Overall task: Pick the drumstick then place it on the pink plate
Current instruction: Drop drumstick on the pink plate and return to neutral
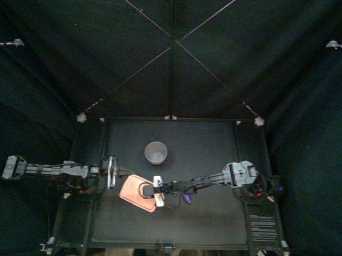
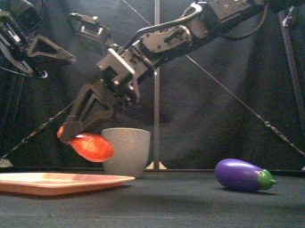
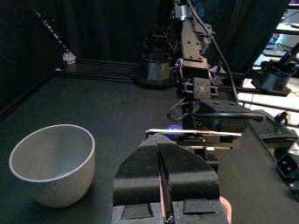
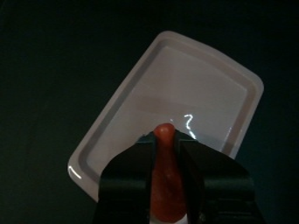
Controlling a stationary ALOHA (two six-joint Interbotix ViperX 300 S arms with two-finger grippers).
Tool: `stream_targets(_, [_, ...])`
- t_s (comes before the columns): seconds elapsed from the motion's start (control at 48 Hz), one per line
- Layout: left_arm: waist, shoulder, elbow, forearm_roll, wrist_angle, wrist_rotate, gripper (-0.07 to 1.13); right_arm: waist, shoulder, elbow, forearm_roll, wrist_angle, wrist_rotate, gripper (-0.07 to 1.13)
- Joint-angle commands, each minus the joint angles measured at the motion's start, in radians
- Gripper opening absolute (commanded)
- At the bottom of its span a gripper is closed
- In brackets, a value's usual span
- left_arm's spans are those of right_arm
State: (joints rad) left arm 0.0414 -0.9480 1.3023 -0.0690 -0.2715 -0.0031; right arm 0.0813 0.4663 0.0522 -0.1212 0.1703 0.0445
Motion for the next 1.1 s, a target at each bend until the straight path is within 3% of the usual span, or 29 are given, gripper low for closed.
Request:
stream_targets(0.021, [0.005,0.005,-0.011,-0.005,-0.009,0.0,0.03,-0.005,-0.012,-0.066,0.002,0.005,-0.002,0.6])
stream_targets(0.188, [0.005,0.003,-0.009,-0.008,-0.009,0.0,0.03,-0.018,0.012,-0.107,0.017,0.008,0.002,0.85])
stream_targets(0.312, [0.005,0.003,-0.008,-0.008,-0.008,0.0,0.04,-0.018,0.026,-0.13,0.031,0.008,0.0,0.98])
stream_targets(0.667, [0.005,0.005,0.008,-0.023,-0.008,0.0,0.04,-0.014,-0.054,-0.051,0.041,-0.074,0.0,0.98])
stream_targets(1.104, [0.005,0.003,0.015,-0.025,-0.008,0.0,0.04,-0.032,-0.383,0.364,0.075,-0.411,0.0,0.98])
